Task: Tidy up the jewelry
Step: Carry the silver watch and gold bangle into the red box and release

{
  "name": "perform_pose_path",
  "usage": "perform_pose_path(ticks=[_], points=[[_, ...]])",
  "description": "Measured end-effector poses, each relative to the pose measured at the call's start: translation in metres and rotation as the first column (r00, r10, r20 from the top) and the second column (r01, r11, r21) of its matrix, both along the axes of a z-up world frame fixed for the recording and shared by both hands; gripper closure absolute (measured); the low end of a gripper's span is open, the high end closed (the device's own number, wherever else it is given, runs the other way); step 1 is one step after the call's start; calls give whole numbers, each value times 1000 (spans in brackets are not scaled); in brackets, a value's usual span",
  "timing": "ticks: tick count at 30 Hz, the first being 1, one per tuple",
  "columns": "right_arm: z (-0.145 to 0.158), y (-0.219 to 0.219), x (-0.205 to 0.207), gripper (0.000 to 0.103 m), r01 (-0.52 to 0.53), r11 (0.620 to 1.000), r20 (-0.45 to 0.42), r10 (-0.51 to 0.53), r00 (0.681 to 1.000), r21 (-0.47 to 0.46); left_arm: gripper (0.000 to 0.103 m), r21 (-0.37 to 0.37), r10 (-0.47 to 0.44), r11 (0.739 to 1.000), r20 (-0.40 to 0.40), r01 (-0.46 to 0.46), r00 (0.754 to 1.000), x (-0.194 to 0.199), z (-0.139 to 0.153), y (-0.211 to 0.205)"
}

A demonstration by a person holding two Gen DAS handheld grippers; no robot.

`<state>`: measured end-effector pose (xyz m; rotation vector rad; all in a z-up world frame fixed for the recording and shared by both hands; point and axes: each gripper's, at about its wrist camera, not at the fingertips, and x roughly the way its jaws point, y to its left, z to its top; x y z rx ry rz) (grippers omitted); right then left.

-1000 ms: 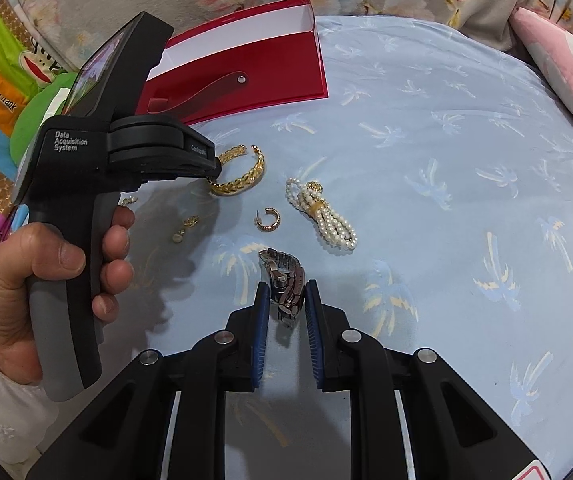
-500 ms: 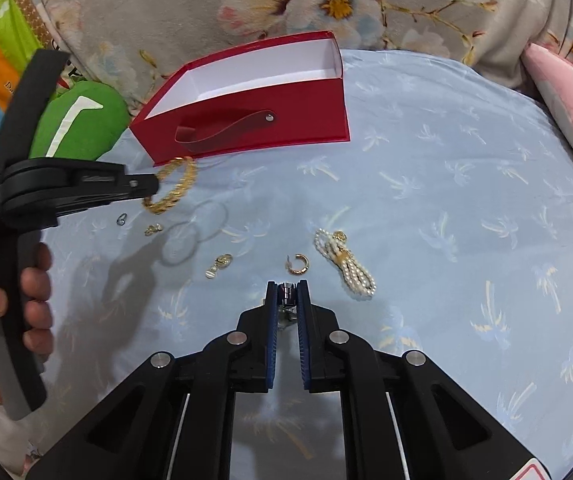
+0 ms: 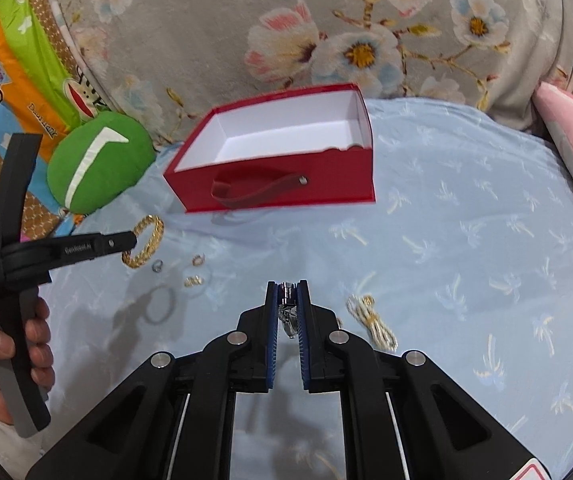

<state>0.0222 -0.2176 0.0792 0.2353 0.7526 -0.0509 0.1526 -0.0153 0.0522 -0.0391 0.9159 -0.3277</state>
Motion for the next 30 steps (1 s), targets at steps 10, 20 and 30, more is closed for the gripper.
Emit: perform_pose_path(ticks=[10,20,30], points=[[50,-1,35,95,-21,999,127,25,992,-29,100,-9,8,1000,79,-8,997,18,32,5],[87,-15,94,95,-14,998,220,29,975,-68,100,-5,-2,1000,169,3,986,61,66,-10],[95,-23,183,95,-35,995,233,56,971,-93,100,20,-9,1000,228,5,974,139,78,-46]])
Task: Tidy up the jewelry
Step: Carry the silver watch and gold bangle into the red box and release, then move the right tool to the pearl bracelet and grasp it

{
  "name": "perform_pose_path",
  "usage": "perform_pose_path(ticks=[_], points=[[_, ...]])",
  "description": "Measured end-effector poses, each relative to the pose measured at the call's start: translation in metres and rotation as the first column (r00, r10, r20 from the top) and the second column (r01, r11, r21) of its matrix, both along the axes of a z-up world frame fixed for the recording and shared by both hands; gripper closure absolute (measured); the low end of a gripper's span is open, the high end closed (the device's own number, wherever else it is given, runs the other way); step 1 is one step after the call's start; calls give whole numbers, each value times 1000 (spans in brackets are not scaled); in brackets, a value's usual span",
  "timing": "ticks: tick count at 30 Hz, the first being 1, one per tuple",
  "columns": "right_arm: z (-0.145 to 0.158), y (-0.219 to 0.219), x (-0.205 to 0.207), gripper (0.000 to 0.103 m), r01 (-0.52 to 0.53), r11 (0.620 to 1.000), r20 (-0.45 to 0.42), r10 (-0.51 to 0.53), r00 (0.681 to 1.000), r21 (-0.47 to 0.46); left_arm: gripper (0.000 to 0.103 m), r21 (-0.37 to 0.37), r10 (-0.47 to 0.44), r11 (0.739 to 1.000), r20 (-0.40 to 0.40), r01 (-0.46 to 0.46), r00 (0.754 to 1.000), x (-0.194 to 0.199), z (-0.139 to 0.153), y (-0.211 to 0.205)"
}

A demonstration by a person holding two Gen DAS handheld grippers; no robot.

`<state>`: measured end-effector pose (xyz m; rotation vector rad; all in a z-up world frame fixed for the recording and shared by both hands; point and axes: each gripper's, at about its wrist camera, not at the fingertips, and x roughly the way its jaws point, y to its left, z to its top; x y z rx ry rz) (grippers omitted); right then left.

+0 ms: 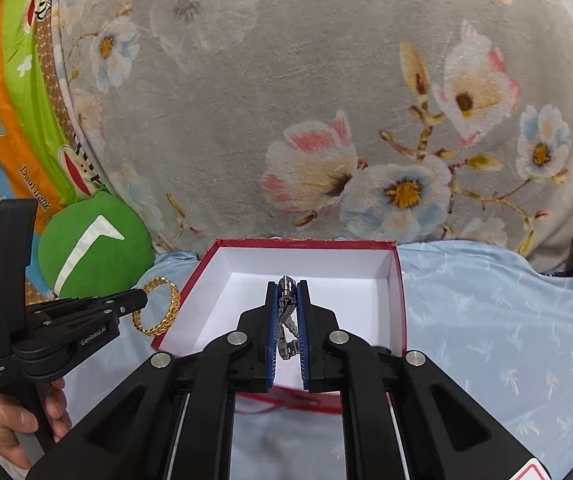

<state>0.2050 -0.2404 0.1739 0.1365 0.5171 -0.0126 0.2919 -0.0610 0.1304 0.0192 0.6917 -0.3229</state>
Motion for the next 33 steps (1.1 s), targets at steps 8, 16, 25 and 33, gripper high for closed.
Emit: perform_pose_path(ticks=[8,16,25,33], points=[[-29,-2,69,95,-13,1000,-67,14,998,15,100,30,-2,1000,-48,4,999,58,-24,-29],[-53,-3,110,88,-36,999,-92,39,995,37,82,9,-5,1000,-111,6,994,97,-54,-46],[-33,-11,80,66,-1,999,-29,2,1000,35,42,12,33,999,-8,-33,999,83,-30,-28],[-41,-18,-6,57,58,998,-54,-58,997,0,42,-28,70,997,-50,-71,996,29,-33,26]])
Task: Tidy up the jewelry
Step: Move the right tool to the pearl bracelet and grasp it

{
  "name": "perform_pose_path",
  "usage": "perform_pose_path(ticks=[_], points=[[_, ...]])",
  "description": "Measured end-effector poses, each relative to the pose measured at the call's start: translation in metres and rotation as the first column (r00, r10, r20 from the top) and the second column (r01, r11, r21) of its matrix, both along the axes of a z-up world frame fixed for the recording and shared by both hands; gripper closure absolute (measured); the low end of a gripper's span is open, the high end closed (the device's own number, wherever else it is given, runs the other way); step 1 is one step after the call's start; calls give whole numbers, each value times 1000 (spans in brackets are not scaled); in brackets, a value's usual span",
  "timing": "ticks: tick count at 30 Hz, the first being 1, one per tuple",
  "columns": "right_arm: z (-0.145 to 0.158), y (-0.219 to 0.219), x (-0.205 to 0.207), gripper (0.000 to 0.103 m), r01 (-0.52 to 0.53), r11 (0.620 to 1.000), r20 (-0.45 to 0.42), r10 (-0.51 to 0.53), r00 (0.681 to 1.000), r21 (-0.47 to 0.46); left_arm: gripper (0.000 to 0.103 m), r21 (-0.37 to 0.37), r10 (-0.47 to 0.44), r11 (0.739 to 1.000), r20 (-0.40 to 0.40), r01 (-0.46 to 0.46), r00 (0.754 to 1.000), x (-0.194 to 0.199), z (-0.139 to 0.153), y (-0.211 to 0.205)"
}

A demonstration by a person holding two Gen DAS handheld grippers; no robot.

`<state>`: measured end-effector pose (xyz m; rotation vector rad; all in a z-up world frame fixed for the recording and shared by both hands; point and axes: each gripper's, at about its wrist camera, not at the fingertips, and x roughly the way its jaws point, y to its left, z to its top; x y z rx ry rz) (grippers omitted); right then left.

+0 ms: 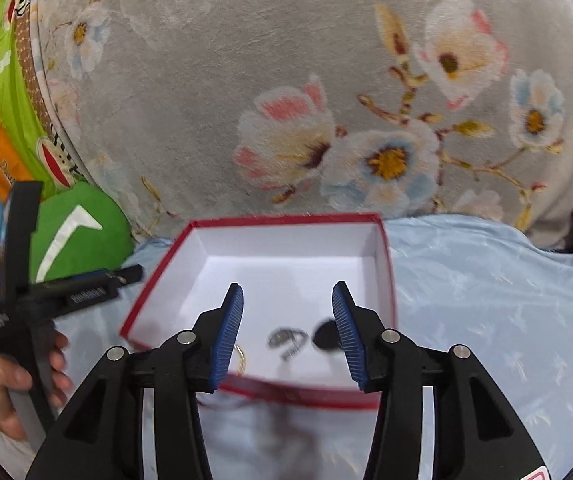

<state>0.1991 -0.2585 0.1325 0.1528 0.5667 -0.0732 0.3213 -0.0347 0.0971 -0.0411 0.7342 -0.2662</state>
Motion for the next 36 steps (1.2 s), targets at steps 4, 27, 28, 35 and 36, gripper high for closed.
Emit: perform_pose_path(ticks=[4,27,28,35,36], points=[[-21,-5,-46,56,35,999,-65,-35,997,-2,42,10,21,1000,-21,-21,1000,-34,-11,23],[-141,-3,-144,59,89,996,-371,-78,925,12,42,30,32,999,-289,-24,957,-157,-117,61],[-145,-3,-143,61,90,996,-378,-80,922,10,42,32,29,999,-290,-20,956,-158,-118,60],[-158,1,-140,69,85,996,-399,-88,913,-26,42,29,21,999,-313,-13,949,-160,-125,58],[-159,1,-140,73,86,996,-399,-92,912,-32,42,27,22,1000,-315,-15,949,-160,-126,59]])
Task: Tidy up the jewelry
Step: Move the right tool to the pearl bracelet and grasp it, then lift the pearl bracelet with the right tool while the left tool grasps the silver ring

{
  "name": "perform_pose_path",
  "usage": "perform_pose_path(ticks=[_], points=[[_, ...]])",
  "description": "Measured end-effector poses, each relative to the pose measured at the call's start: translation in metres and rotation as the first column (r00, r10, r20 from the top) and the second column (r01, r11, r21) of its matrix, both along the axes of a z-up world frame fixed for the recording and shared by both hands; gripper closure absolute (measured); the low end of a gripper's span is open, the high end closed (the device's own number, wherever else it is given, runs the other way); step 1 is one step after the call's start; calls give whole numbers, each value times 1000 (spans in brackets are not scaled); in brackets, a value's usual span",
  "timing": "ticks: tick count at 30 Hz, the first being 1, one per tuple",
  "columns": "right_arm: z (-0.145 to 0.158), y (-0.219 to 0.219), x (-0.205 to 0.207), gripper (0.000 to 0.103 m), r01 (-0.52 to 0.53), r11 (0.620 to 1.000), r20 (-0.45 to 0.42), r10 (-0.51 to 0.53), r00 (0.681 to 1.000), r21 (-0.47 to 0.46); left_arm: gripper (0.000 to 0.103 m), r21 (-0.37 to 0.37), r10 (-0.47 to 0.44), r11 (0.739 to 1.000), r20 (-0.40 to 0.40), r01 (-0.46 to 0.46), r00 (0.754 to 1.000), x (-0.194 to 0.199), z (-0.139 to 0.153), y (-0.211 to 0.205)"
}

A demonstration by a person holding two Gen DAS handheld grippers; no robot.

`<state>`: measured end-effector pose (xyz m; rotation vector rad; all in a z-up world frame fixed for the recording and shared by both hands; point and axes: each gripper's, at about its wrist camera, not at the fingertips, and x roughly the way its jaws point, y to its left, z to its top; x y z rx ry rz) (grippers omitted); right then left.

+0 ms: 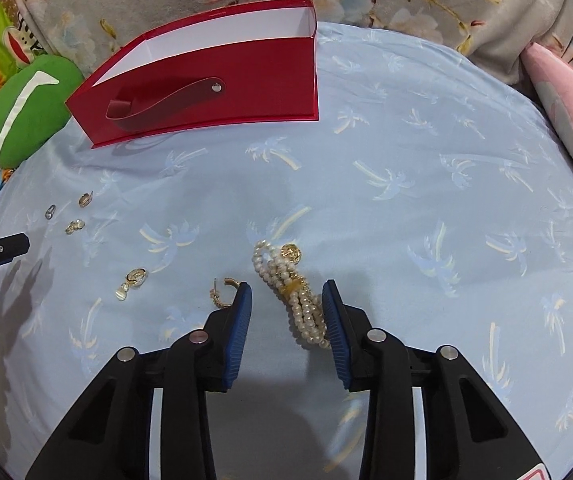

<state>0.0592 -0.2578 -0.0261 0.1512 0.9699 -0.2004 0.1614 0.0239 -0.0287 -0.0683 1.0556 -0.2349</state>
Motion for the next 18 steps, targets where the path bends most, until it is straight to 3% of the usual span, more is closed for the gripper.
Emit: perform_pose_path(ticks=[3,13,18], points=[[-1,-4,0,82,17,1000,-2,-18,1000,-17,42,-2,6,1000,-2,-6,1000,2,-1,2],[-6,-8,3,88,23,1000,-4,-23,1000,3,42,-3,26,1000,-13,-26,1000,7,-4,9],[9,-1,-1,90,12,1000,34,-12,999,17,42,-10,41,999,-10,-41,999,11,-2,16]])
